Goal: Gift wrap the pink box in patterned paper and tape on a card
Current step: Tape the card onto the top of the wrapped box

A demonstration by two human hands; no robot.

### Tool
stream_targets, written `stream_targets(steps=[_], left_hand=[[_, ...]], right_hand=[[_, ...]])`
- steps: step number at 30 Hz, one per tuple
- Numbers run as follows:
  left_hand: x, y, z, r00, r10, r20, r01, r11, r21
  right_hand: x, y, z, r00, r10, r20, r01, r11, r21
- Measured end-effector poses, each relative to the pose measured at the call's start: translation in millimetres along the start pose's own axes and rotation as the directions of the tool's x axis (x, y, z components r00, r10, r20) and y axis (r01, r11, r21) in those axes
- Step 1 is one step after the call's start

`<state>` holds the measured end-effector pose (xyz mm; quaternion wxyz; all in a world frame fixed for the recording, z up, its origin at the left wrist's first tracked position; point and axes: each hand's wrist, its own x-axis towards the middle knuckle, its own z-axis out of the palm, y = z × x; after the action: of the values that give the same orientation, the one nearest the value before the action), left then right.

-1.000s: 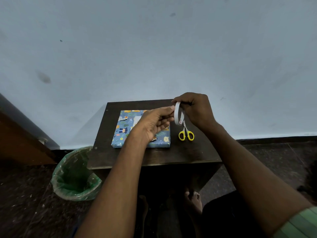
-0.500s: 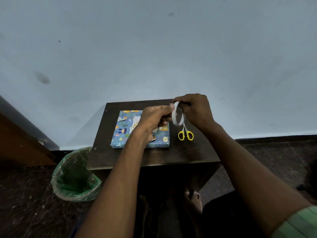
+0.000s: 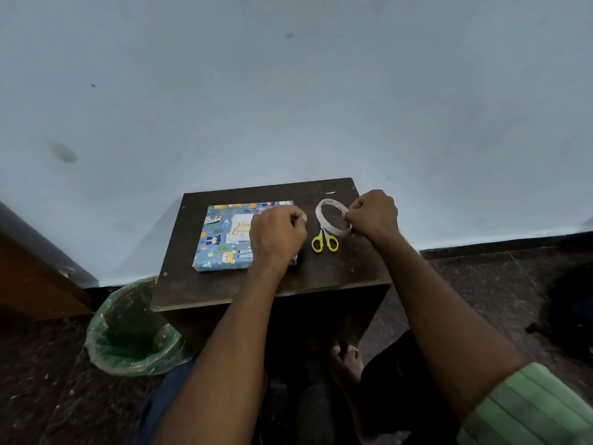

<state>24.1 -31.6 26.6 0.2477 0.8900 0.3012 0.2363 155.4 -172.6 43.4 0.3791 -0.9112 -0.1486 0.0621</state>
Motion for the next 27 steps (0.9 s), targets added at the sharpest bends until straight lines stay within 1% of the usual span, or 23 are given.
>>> stream_targets(steps=[2,4,7,10,14,17,19,23,25,27], left_hand=[[-10,5,10,0.987,0.099,0.124,-0.126,0.965,0.231],[-18,8,21,0.972,0.142,0.188,-0.205,0.904,0.375],[-26,11,33,0.974,0.153,0.167,-0.214,0.865,0.454],[-32,17,42,0.980,0.135,0.148,-0.191,0.852,0.487],[-36,29,47,0.990,0.042,0.132,-0.096,0.893,0.439],[-41,31,50,0.993,0.008,0.116,-0.051,0.927,0.371],[-45,30,50,0.996,0.001,0.094,-0.032,0.943,0.331],[-48,32,44,0.997,0.014,0.081,-0.039,0.946,0.322],[-46,29,40,0.998,0.014,0.066,-0.031,0.967,0.251],[-42,27,34,0.999,-0.031,0.037,0.026,0.992,0.122]], right_hand=[[0,7,-4,0.997,0.075,-0.006,-0.075,0.997,-0.010],[-4,11,-6,0.990,0.137,0.022,-0.137,0.990,0.022],[-4,24,-6,0.979,0.200,0.031,-0.202,0.976,0.076],[-9,36,-7,0.972,0.236,0.015,-0.235,0.956,0.173],[-24,44,-10,0.967,0.253,0.015,-0.242,0.907,0.344],[-24,47,-9,0.951,0.309,0.007,-0.277,0.842,0.462],[-22,42,-8,0.939,0.345,0.006,-0.304,0.818,0.488],[-23,37,-2,0.935,0.356,0.003,-0.308,0.804,0.510],[-28,37,1,0.933,0.360,-0.011,-0.302,0.800,0.518],[-30,40,2,0.925,0.379,-0.018,-0.307,0.778,0.548]])
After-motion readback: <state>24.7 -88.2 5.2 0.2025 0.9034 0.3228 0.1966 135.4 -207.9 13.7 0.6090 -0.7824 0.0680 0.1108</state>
